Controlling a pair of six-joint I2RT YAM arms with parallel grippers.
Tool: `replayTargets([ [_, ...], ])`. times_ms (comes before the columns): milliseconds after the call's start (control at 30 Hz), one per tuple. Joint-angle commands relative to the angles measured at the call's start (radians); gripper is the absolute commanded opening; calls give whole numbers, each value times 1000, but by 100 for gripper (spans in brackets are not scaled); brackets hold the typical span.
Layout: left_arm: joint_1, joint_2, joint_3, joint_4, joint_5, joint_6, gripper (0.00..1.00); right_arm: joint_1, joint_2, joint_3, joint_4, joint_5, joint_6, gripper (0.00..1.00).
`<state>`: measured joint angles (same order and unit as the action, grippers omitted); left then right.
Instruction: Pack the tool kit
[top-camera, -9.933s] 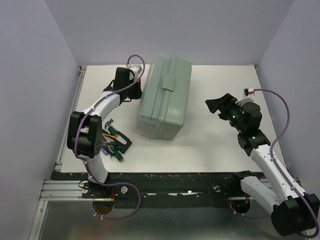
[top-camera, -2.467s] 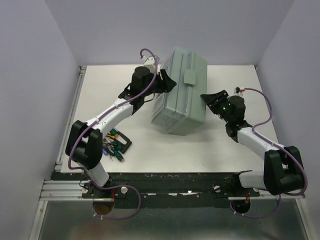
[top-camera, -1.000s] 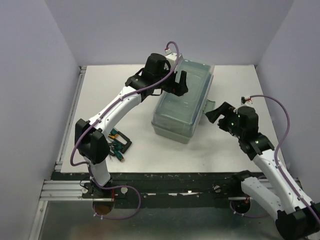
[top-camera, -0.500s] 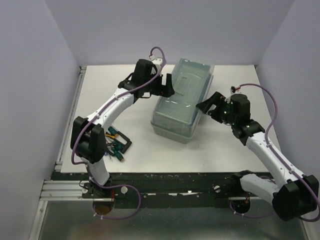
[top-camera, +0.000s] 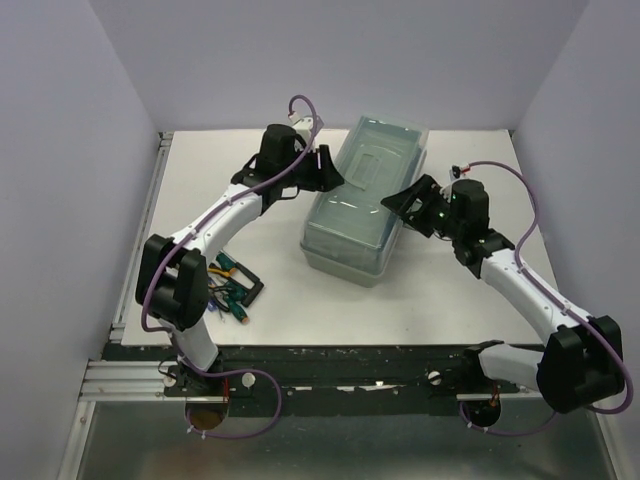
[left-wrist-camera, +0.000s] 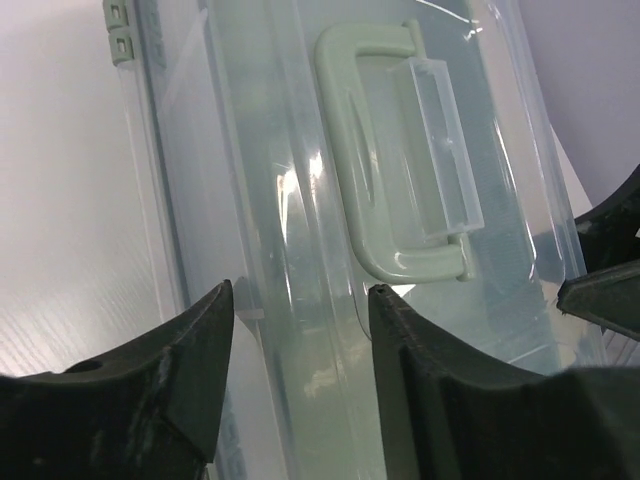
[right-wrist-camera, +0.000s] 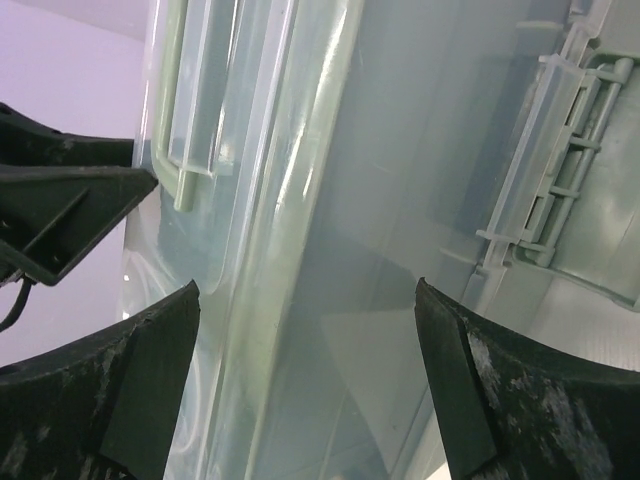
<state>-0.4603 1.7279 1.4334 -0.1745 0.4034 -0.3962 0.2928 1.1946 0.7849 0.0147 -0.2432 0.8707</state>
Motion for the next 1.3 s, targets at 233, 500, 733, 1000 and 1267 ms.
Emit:
replayTargets([
  [233,31,10,-166,10,86,-44,32,40,30,120,60,-61,44,91],
  [500,80,12,-209,55,129,-72,19,14,-24,111,-42,76,-19,93],
  [733,89,2,-214,63,137,-61,19,-128,-56,22,-50,39,-47,94],
  [1000,97,-2,-217,70,146,-58,18,-211,-35,-121,31,9,-35,95],
  [1267,97,-14,-199,40,127,-32,18,-264,69,-203,212,-67,31,87],
])
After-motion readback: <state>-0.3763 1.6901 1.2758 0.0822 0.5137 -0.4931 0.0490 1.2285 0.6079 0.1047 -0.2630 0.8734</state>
